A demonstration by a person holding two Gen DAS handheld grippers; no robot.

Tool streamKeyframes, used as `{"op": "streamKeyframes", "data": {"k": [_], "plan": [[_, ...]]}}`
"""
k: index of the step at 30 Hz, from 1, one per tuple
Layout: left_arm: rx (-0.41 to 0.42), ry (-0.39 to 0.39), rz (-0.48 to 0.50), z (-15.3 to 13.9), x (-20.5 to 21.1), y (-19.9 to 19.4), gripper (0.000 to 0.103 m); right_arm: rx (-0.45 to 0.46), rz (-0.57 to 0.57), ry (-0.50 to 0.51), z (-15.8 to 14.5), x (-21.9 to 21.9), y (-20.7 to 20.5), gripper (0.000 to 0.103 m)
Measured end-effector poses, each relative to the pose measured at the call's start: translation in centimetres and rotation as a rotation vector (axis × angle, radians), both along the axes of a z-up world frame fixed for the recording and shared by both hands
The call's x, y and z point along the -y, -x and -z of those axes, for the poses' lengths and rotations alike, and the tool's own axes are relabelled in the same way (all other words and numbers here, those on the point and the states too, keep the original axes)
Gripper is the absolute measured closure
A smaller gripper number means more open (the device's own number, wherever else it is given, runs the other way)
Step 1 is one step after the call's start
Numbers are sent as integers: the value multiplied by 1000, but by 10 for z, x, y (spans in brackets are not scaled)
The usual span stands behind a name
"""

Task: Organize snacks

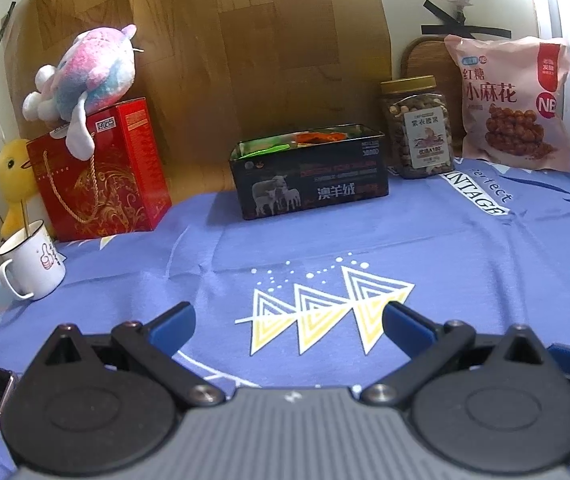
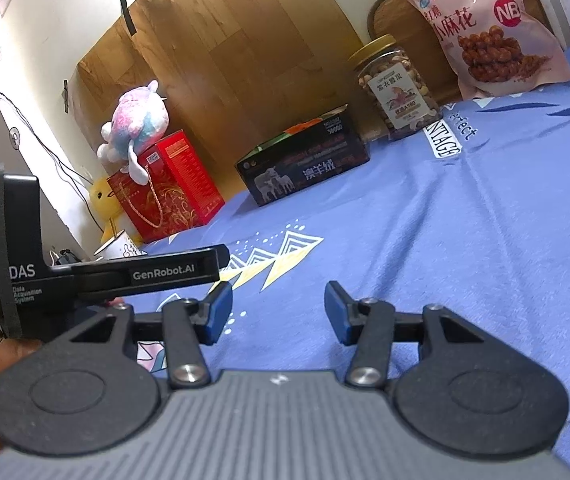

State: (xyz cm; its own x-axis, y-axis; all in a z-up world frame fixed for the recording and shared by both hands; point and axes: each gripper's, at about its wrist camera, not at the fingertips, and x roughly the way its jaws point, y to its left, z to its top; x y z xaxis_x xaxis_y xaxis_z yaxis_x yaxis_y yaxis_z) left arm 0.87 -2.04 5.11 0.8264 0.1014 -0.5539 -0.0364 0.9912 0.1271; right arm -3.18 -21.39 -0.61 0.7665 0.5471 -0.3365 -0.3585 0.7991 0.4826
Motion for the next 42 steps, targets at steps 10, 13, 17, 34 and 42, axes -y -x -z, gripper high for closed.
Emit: {"op": "streamKeyframes", "data": {"k": [10, 13, 17, 34, 42], "plan": [[10, -25, -23, -1, -1, 1, 0, 0, -4, -4, 1, 0, 0, 49], [14, -39, -34, -1, -2, 0, 0, 1, -6, -3, 1, 0, 0, 49], [21, -55, -44, -1, -3, 1, 0, 0, -11, -2, 1, -1, 0, 49], [2, -50, -65, 3, -10, 0, 0, -14, 2, -5, 4, -2, -3, 44], [8, -58, -76, 1, -13, 1, 0, -9, 5, -7, 4, -2, -2, 42]]}}
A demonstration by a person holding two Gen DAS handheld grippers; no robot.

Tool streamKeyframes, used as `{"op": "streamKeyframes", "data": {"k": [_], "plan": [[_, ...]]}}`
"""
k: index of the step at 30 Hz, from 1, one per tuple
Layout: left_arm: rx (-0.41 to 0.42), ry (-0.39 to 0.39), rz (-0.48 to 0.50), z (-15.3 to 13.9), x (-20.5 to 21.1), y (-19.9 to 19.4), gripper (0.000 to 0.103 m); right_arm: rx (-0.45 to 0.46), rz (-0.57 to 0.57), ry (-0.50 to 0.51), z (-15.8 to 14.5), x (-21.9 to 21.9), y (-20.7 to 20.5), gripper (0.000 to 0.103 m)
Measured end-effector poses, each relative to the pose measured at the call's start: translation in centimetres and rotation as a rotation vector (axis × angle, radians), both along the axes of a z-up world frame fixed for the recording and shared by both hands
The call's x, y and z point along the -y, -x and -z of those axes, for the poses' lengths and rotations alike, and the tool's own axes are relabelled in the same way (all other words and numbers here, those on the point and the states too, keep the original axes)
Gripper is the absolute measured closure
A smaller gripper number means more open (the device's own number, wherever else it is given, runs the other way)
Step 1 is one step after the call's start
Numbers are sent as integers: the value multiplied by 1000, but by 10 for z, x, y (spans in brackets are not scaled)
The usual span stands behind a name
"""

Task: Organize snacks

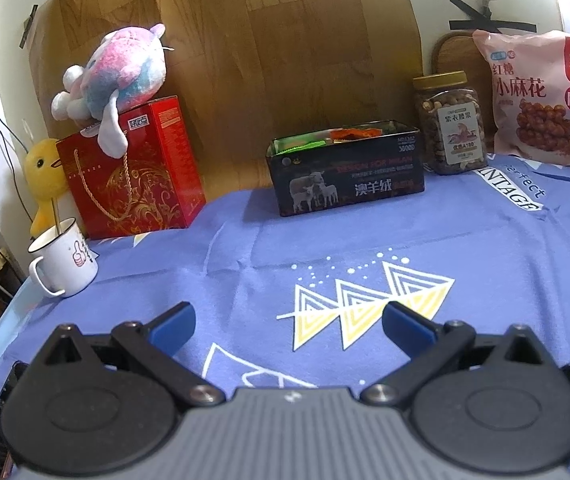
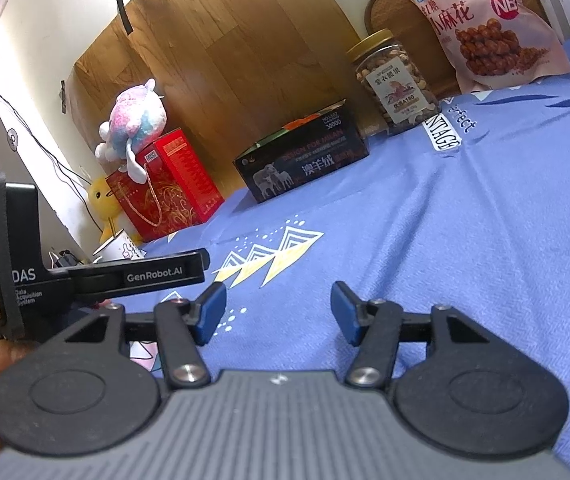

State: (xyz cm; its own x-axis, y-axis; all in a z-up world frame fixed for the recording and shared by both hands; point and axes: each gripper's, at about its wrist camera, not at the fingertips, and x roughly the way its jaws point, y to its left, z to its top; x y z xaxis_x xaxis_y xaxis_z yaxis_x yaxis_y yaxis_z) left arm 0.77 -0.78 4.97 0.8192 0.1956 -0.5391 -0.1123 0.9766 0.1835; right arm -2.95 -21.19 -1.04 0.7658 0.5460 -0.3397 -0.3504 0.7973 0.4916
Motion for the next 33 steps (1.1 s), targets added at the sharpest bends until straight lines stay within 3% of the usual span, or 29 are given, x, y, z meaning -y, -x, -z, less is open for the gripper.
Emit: {"op": "streamKeyframes", "data": {"k": [12, 21, 28, 33], "plan": [[51, -54, -3, -6, 3, 3, 0, -26, -10, 14, 2, -3, -5, 40], [91, -45, 37, -13, 20, 6, 0, -13, 29, 57, -5, 7, 2, 28], [13, 61, 139, -3, 46, -2, 0, -27, 116, 48, 1, 34, 21, 28], [11, 29, 180, 1, 70, 0, 0, -20, 173, 37, 1, 50, 31, 28]]}}
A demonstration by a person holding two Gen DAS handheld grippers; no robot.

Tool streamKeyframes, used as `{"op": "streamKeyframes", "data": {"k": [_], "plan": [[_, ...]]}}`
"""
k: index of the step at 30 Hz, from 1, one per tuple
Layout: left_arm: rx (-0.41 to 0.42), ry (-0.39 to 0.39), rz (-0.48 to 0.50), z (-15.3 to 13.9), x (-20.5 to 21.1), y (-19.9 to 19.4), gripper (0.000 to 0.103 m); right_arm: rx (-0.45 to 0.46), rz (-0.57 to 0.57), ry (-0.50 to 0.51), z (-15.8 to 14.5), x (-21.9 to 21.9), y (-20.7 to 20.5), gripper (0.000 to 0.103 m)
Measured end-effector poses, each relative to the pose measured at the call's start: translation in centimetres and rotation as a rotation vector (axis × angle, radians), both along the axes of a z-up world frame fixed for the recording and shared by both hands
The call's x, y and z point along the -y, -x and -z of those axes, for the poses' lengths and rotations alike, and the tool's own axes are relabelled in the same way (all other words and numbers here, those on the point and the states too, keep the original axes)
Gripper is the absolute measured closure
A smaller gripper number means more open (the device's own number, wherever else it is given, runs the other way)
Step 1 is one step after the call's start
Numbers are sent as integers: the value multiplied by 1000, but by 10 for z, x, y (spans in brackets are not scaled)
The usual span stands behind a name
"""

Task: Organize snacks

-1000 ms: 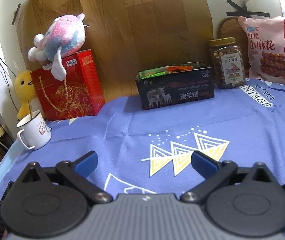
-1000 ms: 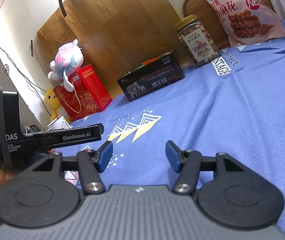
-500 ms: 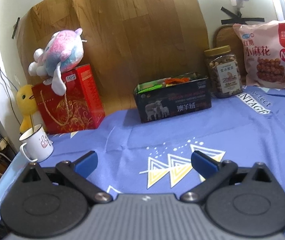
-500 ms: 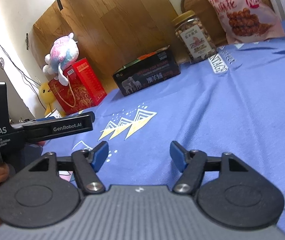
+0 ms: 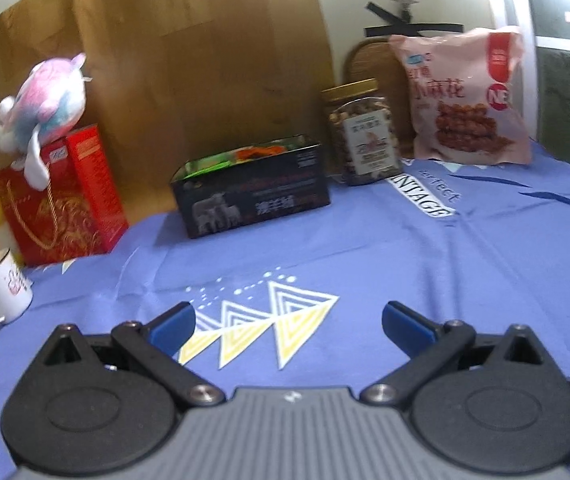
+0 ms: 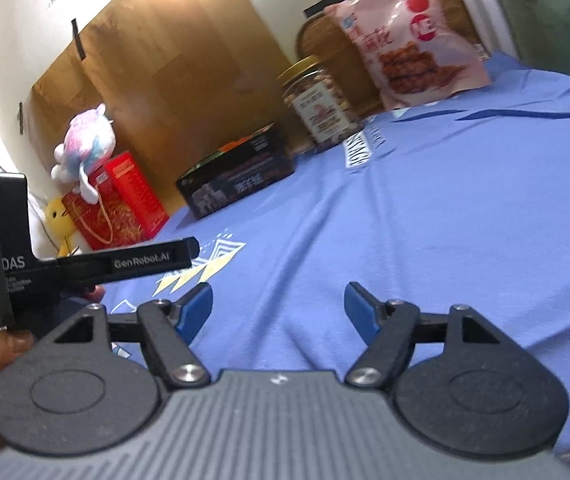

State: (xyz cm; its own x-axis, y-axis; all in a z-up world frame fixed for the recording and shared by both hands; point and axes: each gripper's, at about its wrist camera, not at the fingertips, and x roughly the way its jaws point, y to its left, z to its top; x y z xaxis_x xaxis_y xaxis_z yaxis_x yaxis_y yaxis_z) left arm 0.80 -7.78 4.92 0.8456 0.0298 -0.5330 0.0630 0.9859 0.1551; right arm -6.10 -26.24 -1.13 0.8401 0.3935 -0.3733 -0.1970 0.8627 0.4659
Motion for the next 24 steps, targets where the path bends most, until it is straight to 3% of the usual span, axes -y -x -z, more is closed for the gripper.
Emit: {"op": "streamKeyframes", "data": {"k": [10, 16, 24], "plan": [[-6, -56, -2, 5, 13, -2, 0, -14, 52, -18, 9, 16, 2, 28], [-12, -26, 11, 3, 14, -2, 0, 16, 49, -4, 9, 13, 4, 29], [6, -60, 30, 6, 23, 1, 0, 14, 47, -12, 13, 13, 6, 29]]}}
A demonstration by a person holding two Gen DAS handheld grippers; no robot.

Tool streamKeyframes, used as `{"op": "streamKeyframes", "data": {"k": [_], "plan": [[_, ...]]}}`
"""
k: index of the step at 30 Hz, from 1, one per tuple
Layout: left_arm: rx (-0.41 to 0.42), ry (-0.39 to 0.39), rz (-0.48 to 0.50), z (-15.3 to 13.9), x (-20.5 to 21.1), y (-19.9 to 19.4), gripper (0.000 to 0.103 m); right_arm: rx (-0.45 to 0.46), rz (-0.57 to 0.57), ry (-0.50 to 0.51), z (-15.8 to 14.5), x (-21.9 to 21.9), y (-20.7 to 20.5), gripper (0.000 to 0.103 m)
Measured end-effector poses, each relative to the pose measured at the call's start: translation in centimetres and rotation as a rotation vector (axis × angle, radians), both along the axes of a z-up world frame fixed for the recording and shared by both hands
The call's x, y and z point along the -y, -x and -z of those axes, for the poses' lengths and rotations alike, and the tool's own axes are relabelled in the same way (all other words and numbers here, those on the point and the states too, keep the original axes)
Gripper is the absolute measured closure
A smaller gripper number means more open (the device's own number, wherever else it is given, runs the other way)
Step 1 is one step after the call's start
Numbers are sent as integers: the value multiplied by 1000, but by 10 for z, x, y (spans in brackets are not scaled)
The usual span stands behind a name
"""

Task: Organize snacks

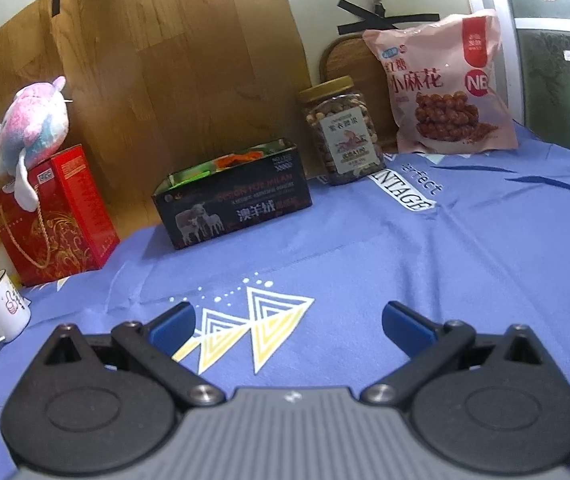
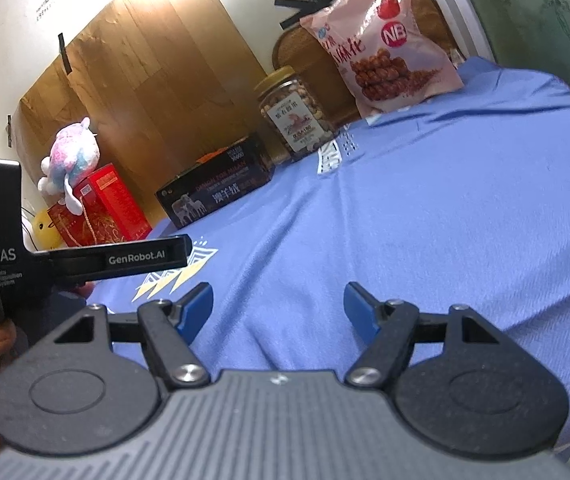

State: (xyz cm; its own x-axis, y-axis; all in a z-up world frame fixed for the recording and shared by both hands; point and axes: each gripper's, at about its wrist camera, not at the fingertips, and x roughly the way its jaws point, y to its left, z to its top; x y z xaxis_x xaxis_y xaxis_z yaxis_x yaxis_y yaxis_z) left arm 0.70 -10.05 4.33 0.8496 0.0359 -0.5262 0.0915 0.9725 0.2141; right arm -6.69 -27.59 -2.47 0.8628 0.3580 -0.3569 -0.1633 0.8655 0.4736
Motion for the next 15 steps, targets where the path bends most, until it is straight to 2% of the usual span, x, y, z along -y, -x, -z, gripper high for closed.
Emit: {"op": "streamKeyframes", "data": {"k": [15], "plan": [[-21, 1, -26, 5, -9, -5, 0, -16, -19, -3, 2, -7, -4, 29]]}}
